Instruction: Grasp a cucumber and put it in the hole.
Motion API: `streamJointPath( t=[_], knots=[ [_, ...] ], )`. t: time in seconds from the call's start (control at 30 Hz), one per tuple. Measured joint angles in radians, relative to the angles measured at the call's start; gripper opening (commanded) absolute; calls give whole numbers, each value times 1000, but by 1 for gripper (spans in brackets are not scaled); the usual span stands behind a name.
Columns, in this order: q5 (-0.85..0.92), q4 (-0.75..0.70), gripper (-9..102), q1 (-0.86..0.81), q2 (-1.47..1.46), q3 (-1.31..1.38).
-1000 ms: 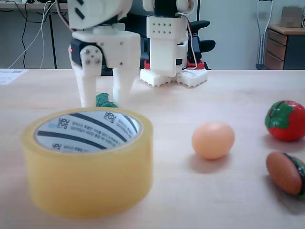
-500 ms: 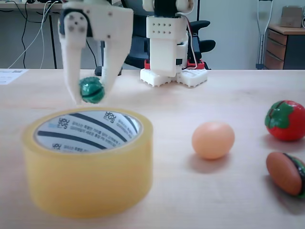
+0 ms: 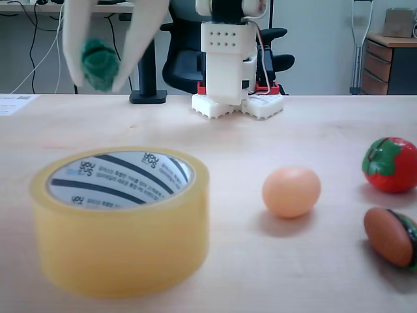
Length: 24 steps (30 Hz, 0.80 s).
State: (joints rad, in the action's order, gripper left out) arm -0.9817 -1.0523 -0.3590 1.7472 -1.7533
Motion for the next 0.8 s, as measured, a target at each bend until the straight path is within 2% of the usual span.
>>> streamJointPath(
  t=[0.27, 0.8],
  knots=[
    [-81, -9, 0, 75, -15, 175],
    [-187, -12, 0, 209, -333, 529]
  ],
)
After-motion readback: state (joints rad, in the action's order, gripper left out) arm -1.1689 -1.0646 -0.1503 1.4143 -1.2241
